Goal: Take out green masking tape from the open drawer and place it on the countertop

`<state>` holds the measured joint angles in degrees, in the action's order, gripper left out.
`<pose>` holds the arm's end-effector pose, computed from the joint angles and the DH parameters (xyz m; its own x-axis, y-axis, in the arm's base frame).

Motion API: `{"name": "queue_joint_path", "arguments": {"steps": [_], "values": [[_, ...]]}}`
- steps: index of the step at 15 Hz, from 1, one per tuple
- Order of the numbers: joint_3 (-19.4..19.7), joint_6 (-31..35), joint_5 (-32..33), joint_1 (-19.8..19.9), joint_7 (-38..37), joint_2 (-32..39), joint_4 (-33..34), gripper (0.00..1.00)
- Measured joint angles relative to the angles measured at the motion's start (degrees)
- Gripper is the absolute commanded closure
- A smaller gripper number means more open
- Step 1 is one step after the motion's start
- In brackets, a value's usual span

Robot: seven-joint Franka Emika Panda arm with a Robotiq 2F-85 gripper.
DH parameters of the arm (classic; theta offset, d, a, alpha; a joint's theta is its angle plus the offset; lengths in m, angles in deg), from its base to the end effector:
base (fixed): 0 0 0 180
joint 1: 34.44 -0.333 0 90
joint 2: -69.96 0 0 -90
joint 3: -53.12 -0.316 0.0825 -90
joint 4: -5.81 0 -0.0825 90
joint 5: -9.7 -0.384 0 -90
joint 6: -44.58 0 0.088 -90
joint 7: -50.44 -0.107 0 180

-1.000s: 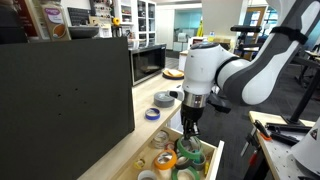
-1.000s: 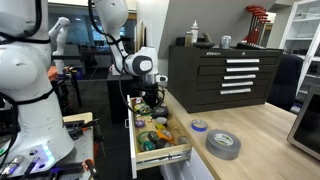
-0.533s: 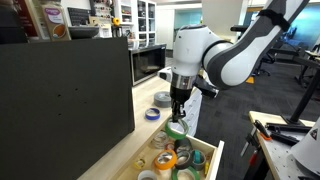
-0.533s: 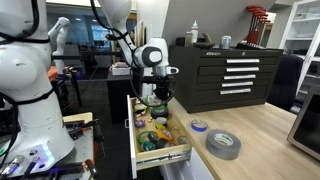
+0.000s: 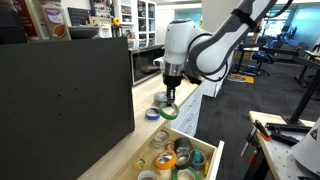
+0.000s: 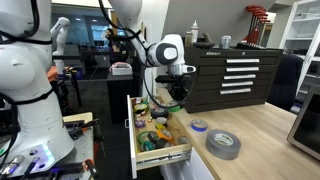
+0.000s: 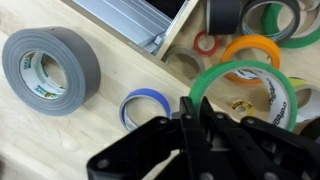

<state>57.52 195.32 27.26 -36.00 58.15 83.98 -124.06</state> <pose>0.5485 -0.0199 0.2618 0.9360 0.3461 0.0640 0.3270 -0.9223 0.2061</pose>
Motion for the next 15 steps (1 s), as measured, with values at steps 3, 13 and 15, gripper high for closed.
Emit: {"name": "queue_joint_path", "arguments": {"steps": [3,13,15], "values": [[1.16,-0.96,0.00,0.64,-0.22,3.57,3.97,0.96],[2.94,-6.93,-0.35,1.78,-2.21,14.93,20.15,0.96],[2.95,-8.30,-0.48,2.06,-2.23,16.97,23.22,0.96]]}}
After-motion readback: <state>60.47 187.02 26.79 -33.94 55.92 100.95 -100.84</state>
